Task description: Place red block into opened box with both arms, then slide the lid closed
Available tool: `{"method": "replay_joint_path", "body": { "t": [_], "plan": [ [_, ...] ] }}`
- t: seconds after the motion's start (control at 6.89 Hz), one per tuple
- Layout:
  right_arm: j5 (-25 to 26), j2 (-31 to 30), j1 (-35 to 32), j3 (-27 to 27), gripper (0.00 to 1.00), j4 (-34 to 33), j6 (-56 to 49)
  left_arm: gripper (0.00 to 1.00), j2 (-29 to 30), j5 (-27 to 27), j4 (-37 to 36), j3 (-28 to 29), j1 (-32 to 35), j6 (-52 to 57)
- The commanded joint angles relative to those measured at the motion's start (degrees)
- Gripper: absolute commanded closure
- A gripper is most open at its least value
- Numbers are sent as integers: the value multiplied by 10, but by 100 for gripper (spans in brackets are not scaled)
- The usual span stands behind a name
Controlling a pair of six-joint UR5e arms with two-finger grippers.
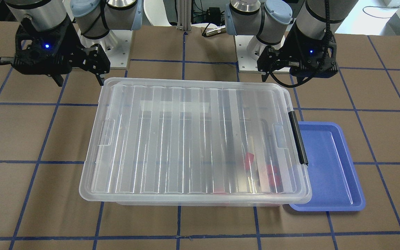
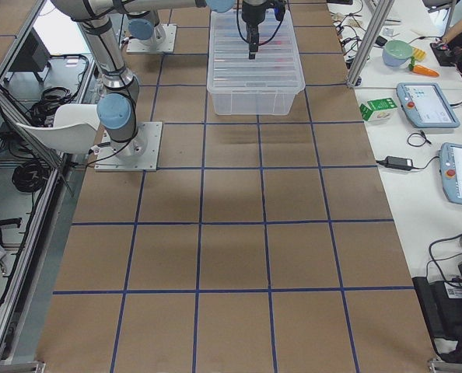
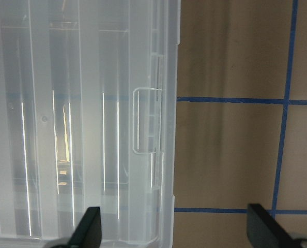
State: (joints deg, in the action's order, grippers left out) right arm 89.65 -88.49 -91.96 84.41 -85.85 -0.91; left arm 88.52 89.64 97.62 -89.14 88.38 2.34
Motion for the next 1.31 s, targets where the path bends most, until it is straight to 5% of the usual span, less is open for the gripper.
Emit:
{"method": "replay_joint_path", "body": {
  "t": [0.0,1.16],
  "plan": [
    [-1,4,-6,-3,0,-1,-3,0,-1,0,0,-1,0,-1],
    [-15,7,-2,-6,0,-25,-10,0,-1,1,0,-1,0,-1]
  ]
}}
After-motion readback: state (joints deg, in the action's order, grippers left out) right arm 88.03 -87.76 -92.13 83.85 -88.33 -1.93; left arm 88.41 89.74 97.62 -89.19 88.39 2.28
